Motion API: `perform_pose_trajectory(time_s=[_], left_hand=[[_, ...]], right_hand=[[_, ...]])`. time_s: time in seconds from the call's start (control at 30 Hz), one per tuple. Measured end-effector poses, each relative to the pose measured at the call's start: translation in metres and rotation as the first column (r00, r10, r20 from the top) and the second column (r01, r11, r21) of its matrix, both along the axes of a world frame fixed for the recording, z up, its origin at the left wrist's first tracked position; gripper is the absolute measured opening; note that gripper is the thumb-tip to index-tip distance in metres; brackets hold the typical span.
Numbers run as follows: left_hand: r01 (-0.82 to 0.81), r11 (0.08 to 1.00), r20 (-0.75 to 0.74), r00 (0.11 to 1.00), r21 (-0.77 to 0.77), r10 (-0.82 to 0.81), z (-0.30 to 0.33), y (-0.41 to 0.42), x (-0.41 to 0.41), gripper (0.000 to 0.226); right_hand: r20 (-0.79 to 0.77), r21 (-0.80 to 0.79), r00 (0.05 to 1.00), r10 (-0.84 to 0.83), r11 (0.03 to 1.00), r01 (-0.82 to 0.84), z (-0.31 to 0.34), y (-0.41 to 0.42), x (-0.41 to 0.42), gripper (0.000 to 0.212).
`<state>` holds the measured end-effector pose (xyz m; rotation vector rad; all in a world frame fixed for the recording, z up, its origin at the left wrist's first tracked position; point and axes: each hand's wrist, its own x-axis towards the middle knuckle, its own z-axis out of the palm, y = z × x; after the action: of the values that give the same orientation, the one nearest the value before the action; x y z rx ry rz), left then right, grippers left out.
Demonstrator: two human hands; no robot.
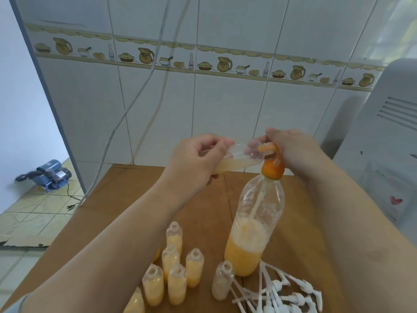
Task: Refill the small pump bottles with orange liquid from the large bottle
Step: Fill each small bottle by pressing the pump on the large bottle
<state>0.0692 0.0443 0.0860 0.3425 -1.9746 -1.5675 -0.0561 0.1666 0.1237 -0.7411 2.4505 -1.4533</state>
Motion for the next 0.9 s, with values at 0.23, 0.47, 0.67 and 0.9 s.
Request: perform_pose_trajectory(time_s=[0.23, 0.47, 0.67, 0.9], left_hand=[[0.008, 1.000, 0.062, 0.998, -0.004, -0.007, -0.009, 0.000, -0.001, 0.022], [0.005, 1.000, -0.007, 1.000, -0.008, -0.005, -0.008, 0.000, 0.001, 0.022], [-0.001, 1.000, 0.032, 0.999, -0.030, 0.002, -0.016, 0.001, 0.001, 0.022], [-0.008, 0.998, -0.037, 0.999, -0.058, 0.006, -0.009, 0.001, 0.003, 0.023]], right_hand=[[0.028, 0.035, 1.000, 0.008, 0.999, -0.009, -0.006, -0.001, 0.004, 0.042], [-0.006, 0.011, 0.999, -0.037, 0.999, 0.037, -0.003, 0.001, 0.004, 0.043], [-0.008, 0.026, 0.999, -0.044, 0.999, 0.044, -0.009, -0.005, 0.007, 0.043], [-0.040, -0.059, 0.999, -0.007, 0.998, 0.005, -0.003, 0.003, 0.008, 0.042]])
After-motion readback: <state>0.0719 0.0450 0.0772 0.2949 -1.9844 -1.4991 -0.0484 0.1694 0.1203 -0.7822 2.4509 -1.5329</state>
